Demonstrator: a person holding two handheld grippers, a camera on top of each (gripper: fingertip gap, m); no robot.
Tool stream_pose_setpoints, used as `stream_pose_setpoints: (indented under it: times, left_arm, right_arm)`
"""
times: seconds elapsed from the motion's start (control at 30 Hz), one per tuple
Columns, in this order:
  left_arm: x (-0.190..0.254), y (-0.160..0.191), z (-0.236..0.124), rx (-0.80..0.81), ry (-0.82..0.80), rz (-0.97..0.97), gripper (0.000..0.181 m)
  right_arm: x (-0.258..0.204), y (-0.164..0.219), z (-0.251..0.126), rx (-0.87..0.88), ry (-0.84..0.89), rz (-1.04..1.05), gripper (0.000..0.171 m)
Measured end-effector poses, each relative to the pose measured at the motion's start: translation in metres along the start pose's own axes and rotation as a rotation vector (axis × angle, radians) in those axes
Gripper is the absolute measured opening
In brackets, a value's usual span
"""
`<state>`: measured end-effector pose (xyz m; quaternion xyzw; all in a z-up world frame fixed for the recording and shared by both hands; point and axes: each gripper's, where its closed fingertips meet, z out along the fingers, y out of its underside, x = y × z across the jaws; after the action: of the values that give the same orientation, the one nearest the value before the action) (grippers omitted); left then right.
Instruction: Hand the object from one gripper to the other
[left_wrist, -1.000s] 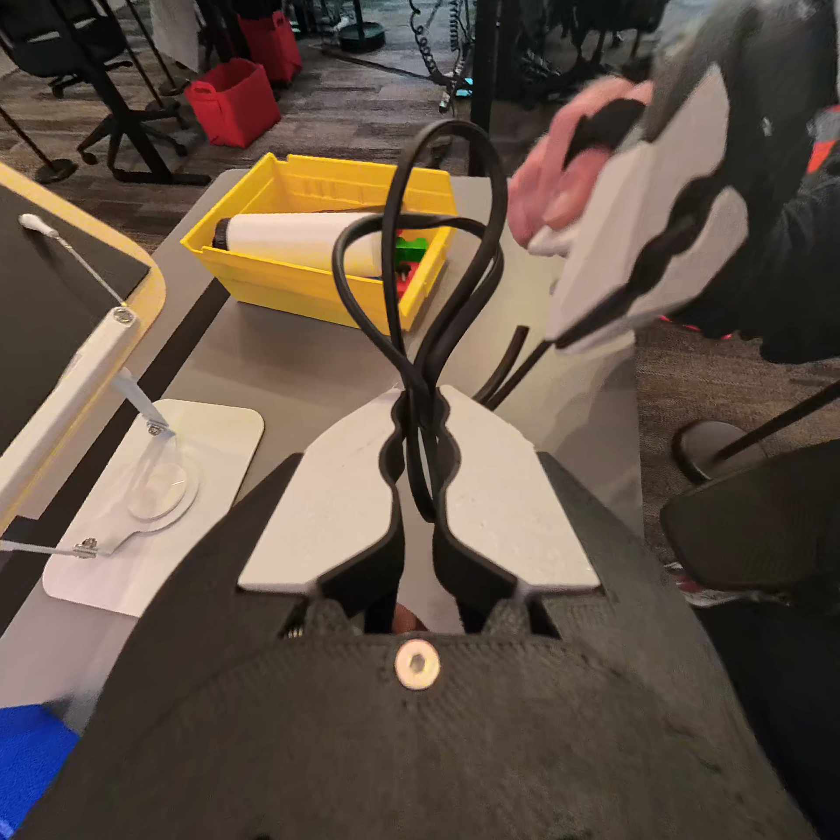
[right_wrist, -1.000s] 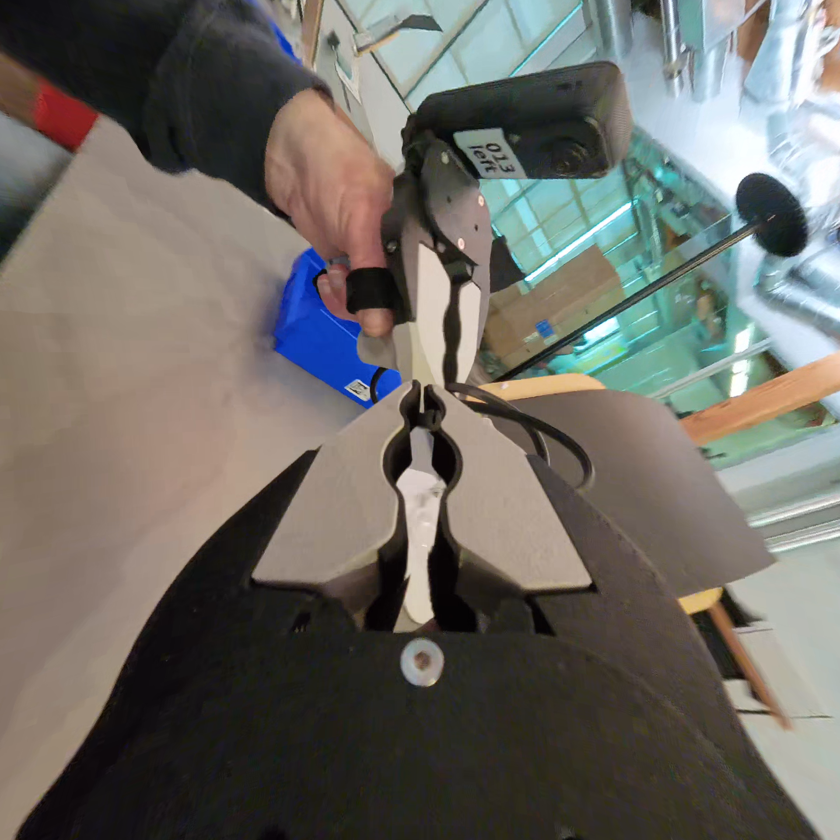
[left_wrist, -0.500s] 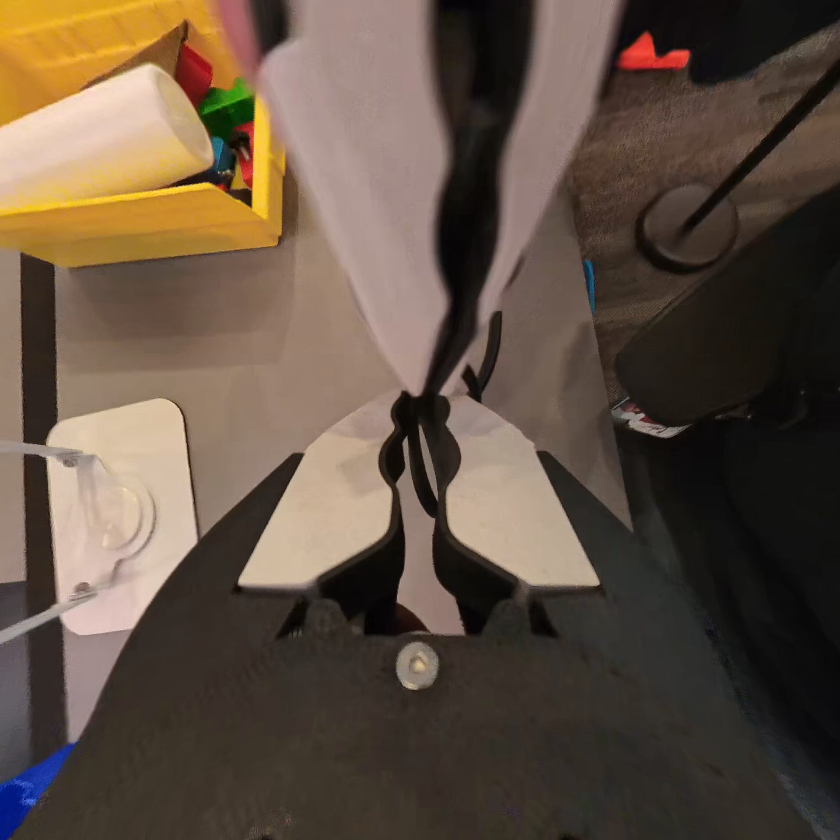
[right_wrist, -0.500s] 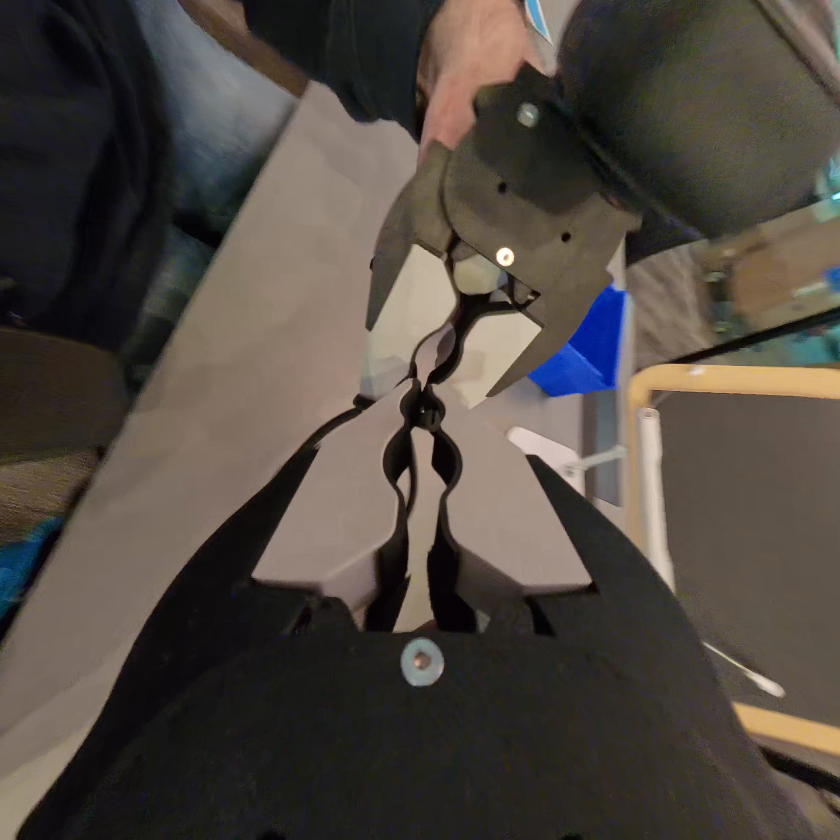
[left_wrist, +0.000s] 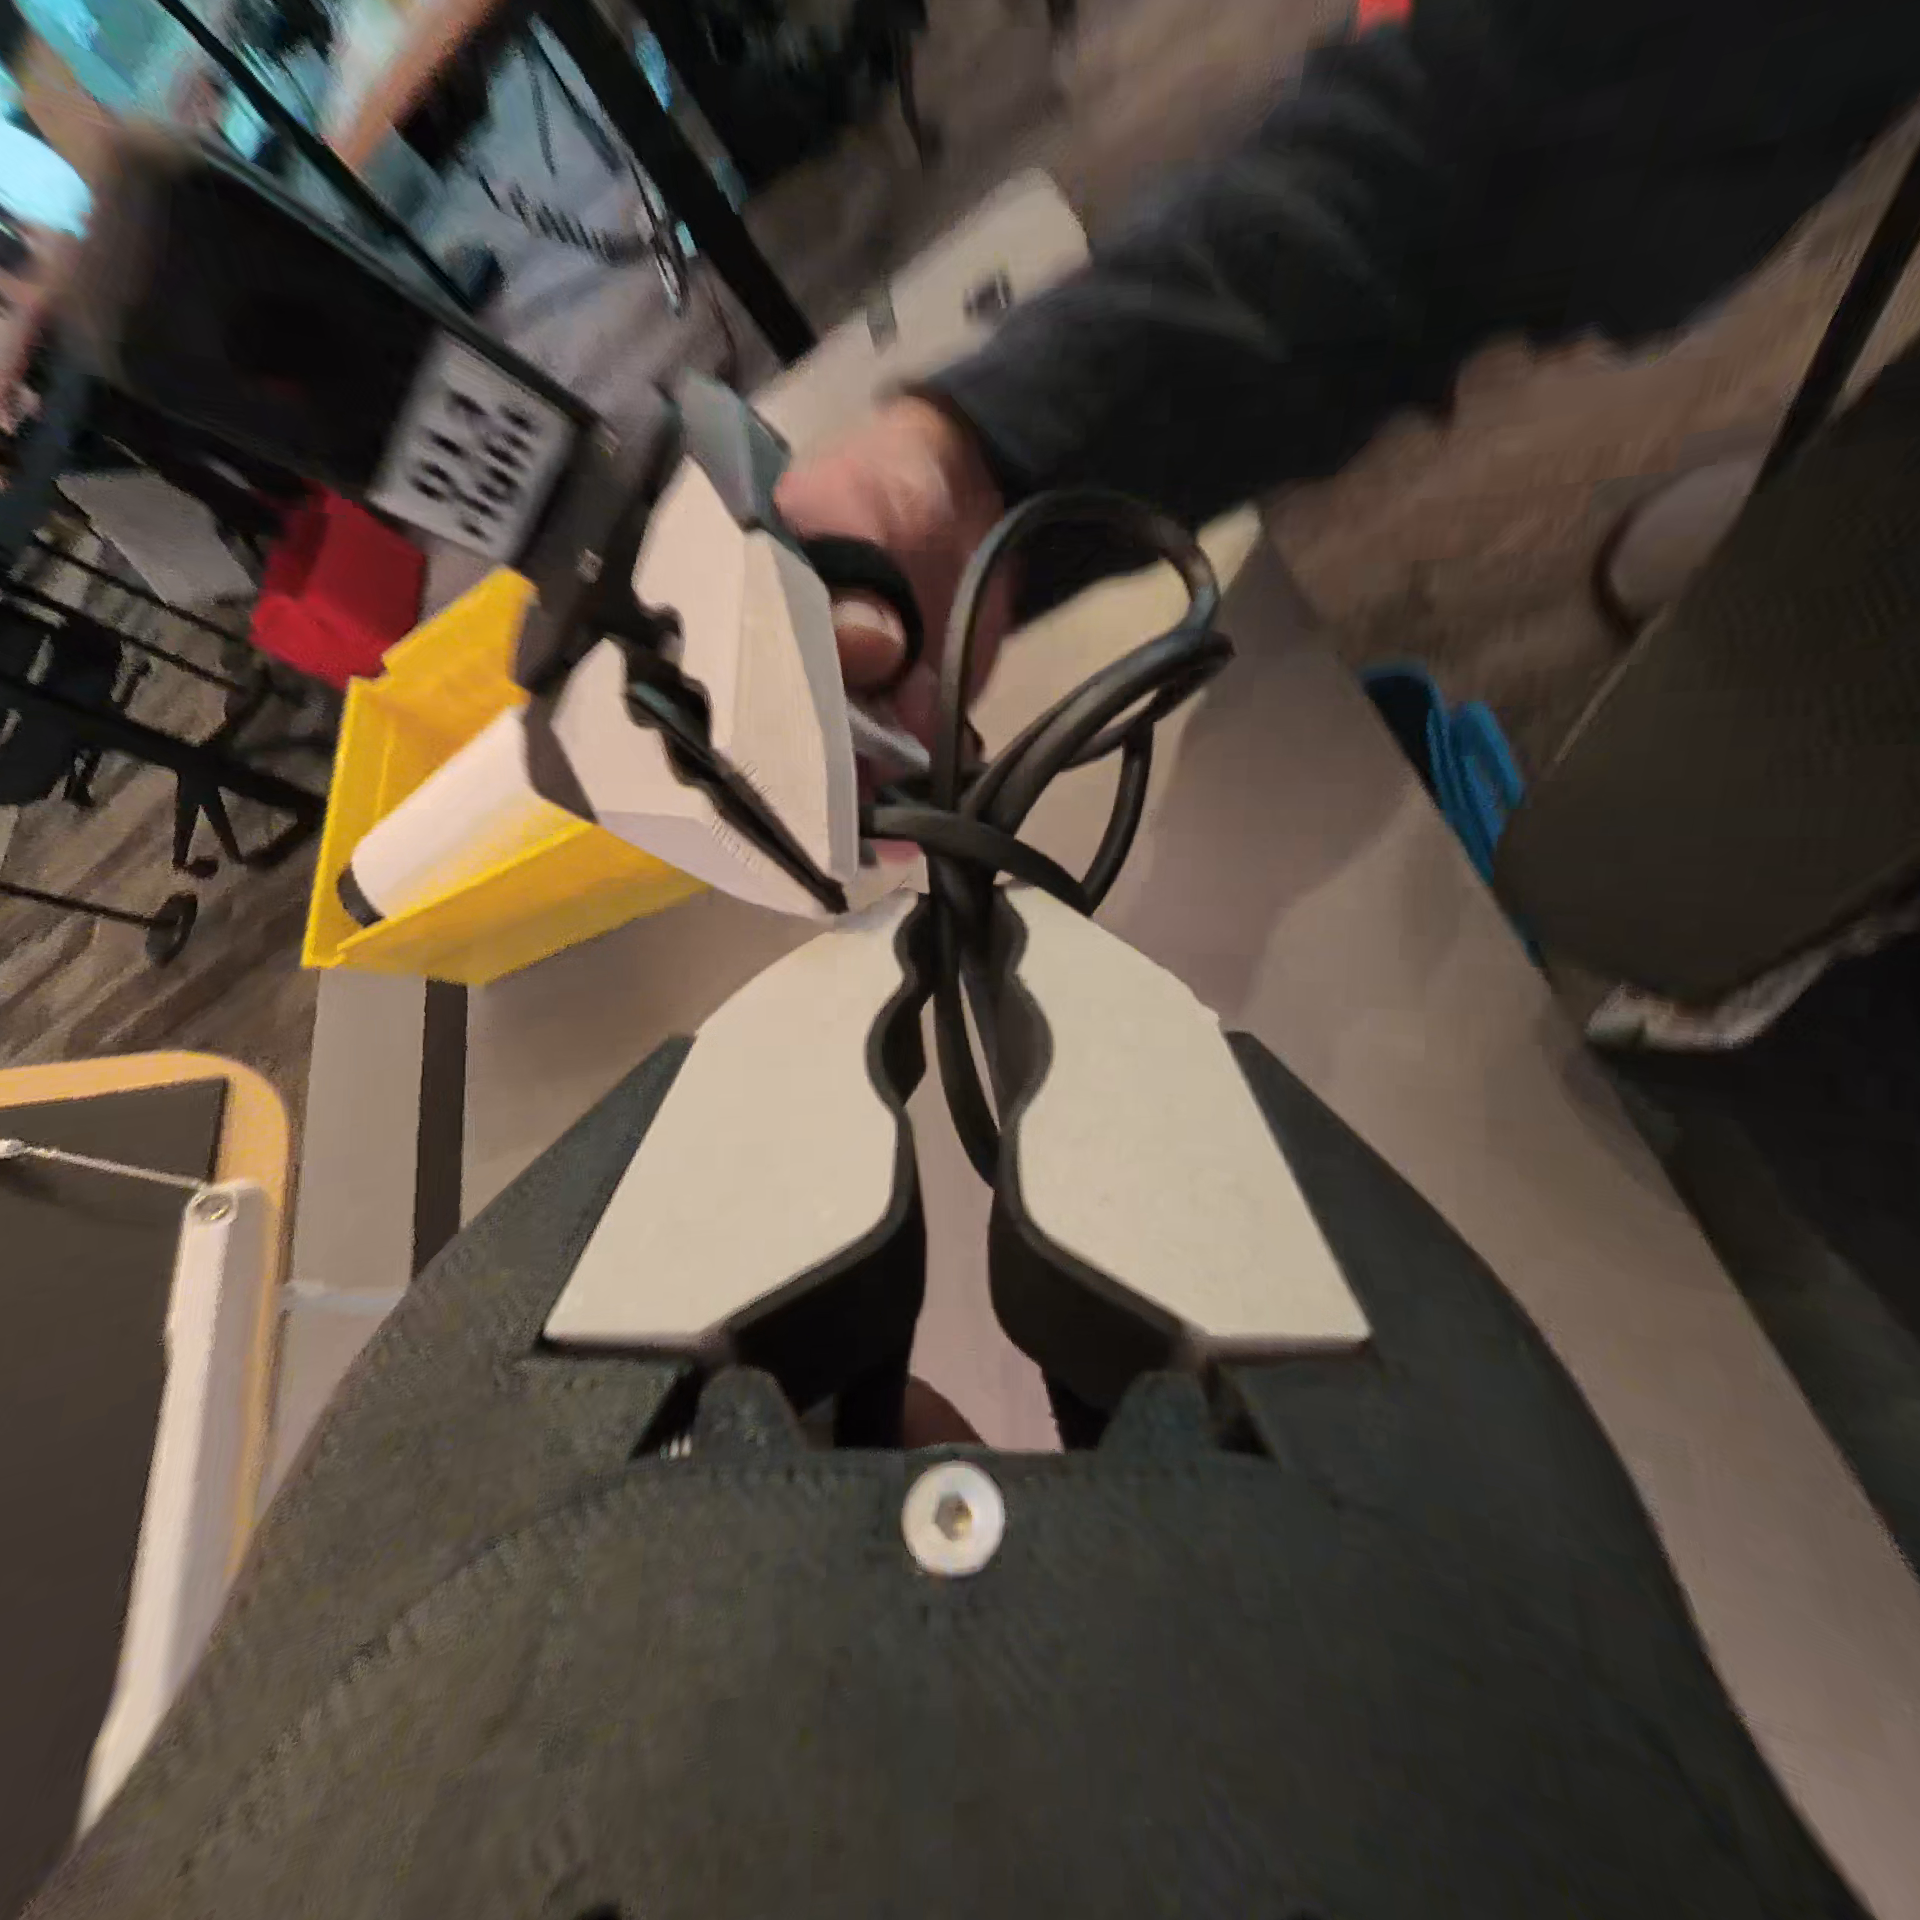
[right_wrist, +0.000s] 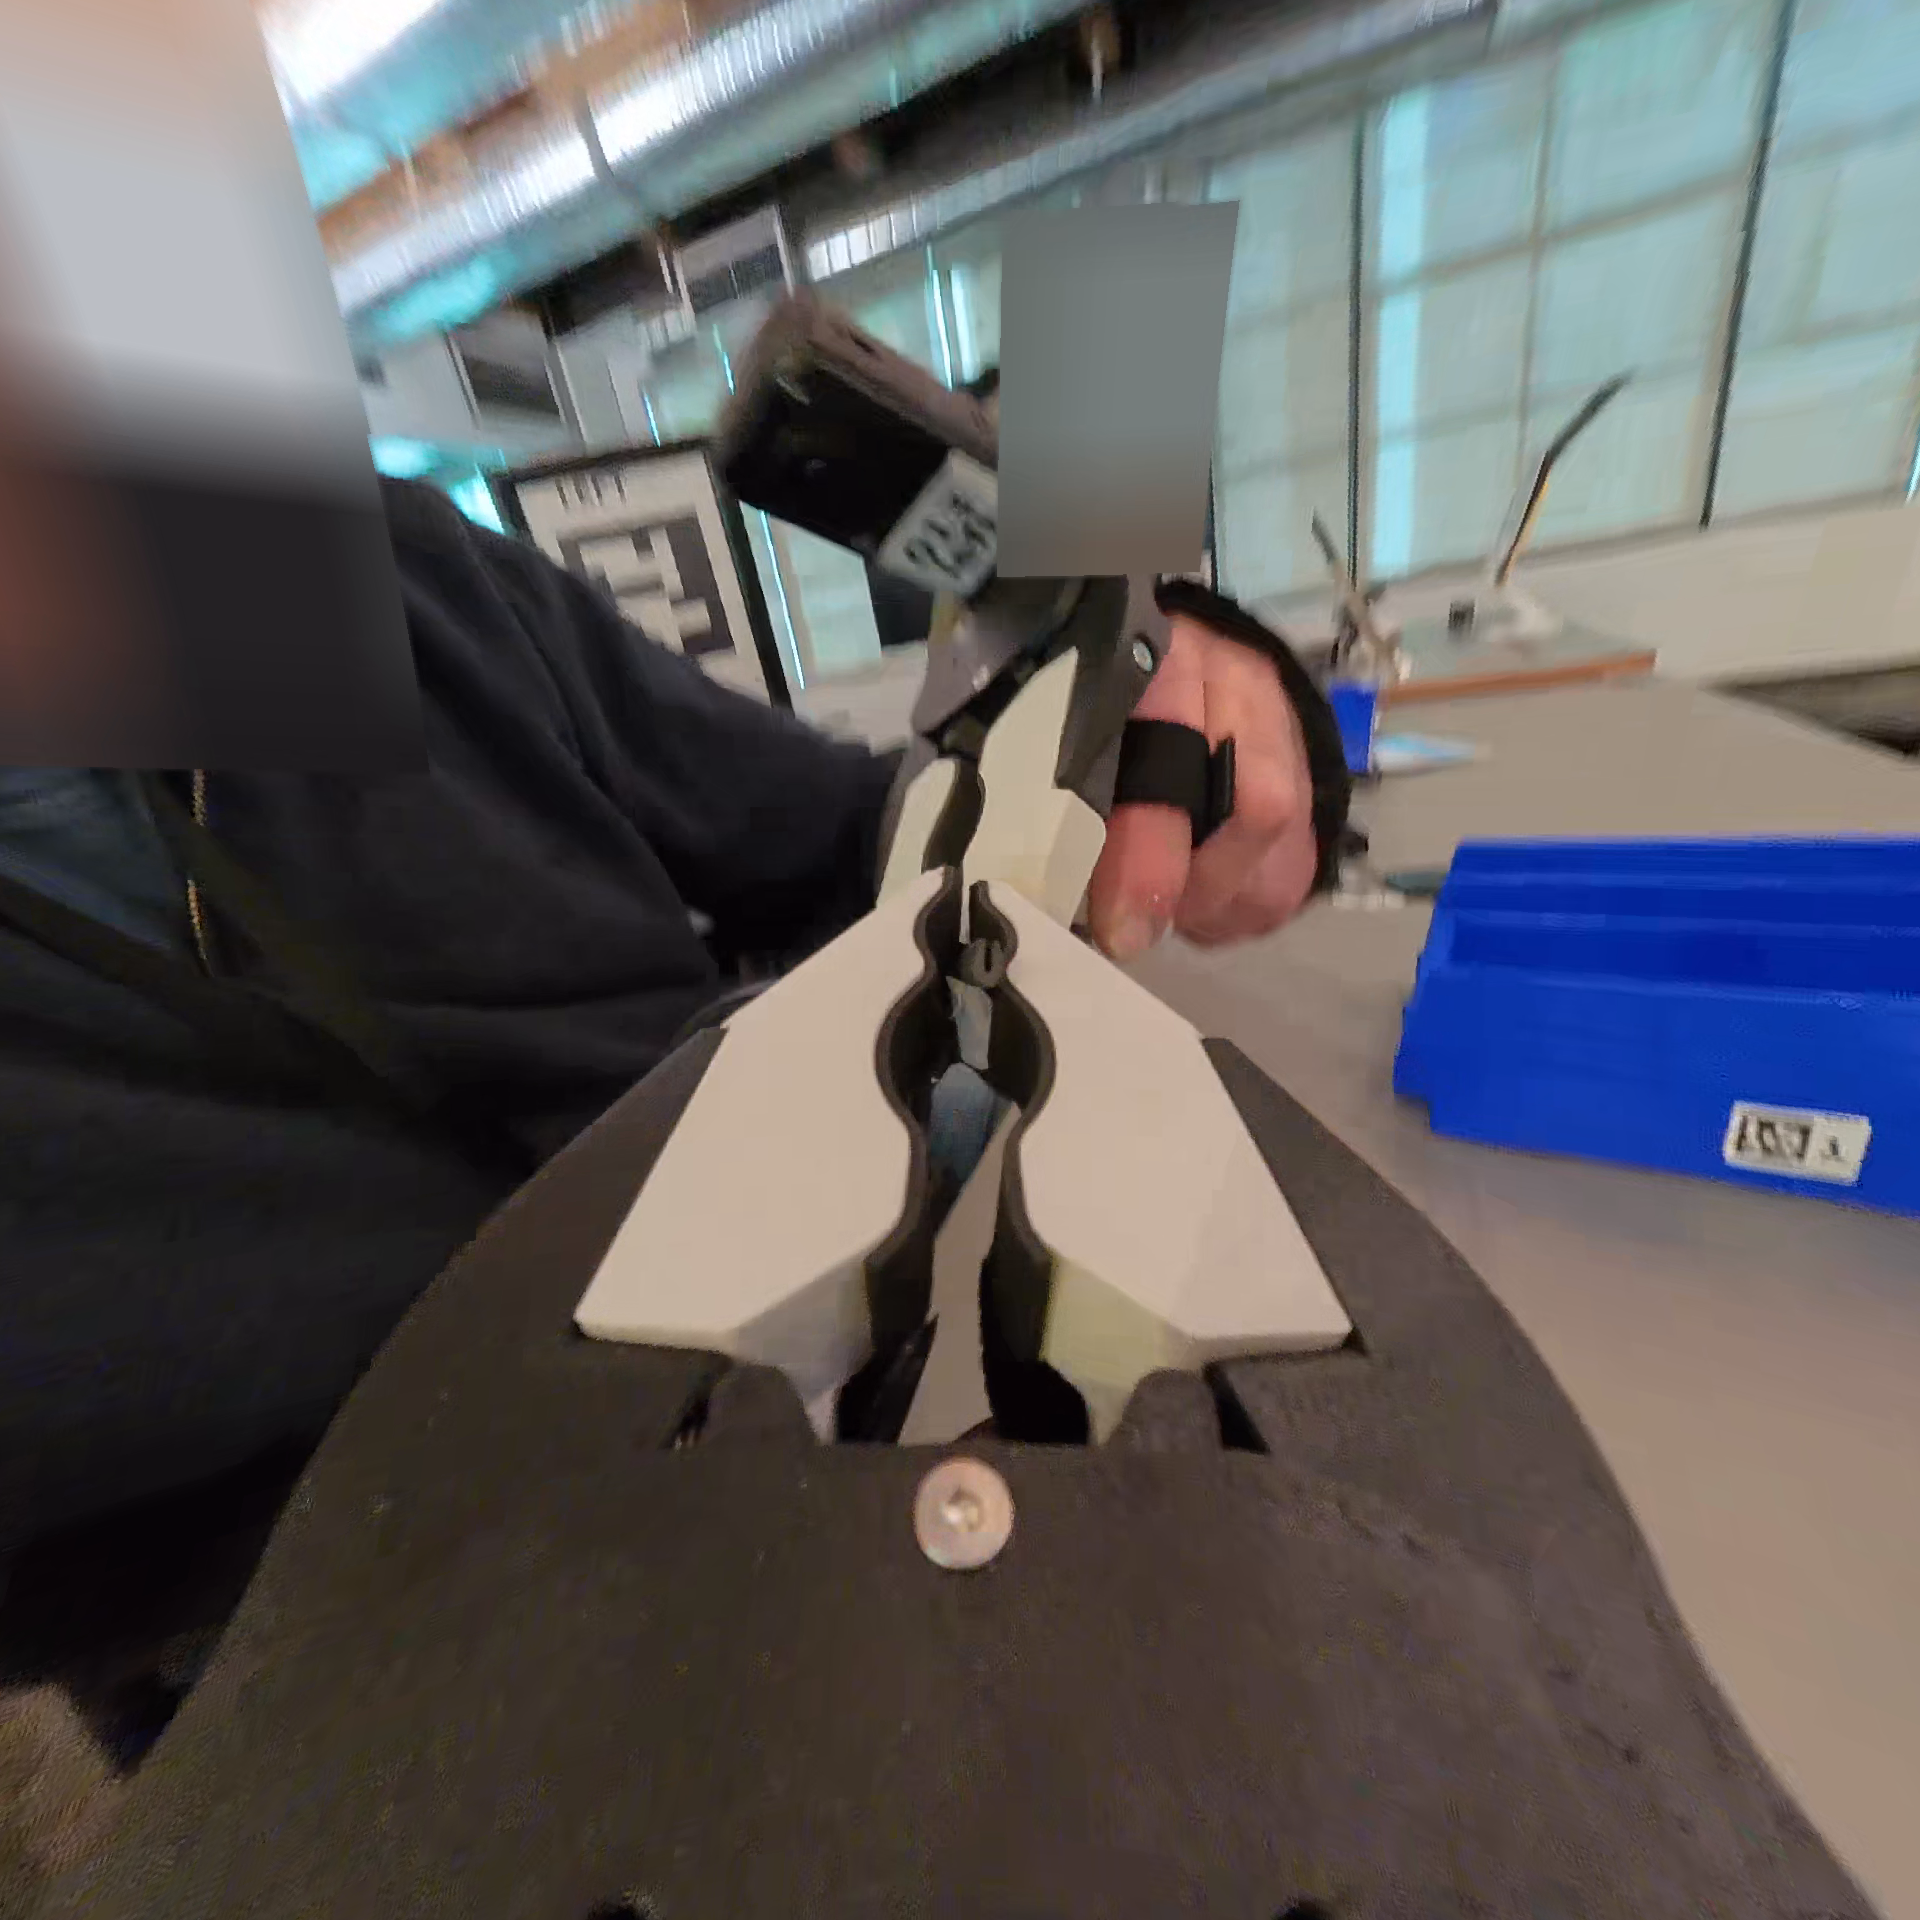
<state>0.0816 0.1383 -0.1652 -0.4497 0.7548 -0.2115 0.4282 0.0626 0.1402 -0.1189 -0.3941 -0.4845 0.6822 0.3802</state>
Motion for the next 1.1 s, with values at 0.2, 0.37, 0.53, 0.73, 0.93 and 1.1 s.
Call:
stream_pose_setpoints:
  times: [0.2, 0.37, 0.53, 0.73, 0.93, 1.1]
  left_arm:
    - [0.001, -0.030, -0.009, 0.399, 0.062, -0.250, 0.009]
    - [-0.009, -0.052, -0.021, 0.781, 0.140, -0.532, 0.008]
    - [-0.017, -0.062, -0.025, 1.035, 0.183, -0.717, 0.008]
    - [-0.017, -0.070, -0.025, 1.140, 0.215, -0.811, 0.008]
    - [-0.013, -0.070, -0.020, 1.158, 0.301, -0.859, 0.008]
    - [-0.003, -0.065, -0.015, 1.129, 0.379, -0.882, 0.008]
  right_arm:
    - [-0.010, -0.019, 0.002, 0.296, 0.027, -0.077, 0.000]
    - [-0.012, -0.036, -0.002, 0.472, 0.160, -0.203, 0.000]
    - [-0.012, -0.042, -0.006, 0.526, 0.259, -0.257, 0.000]
    - [-0.017, -0.043, -0.008, 0.445, 0.322, -0.370, 0.000]
    - [-0.022, -0.035, -0.010, 0.345, 0.256, -0.394, 0.002]
    - [-0.027, -0.024, -0.009, 0.251, 0.225, -0.419, 0.005]
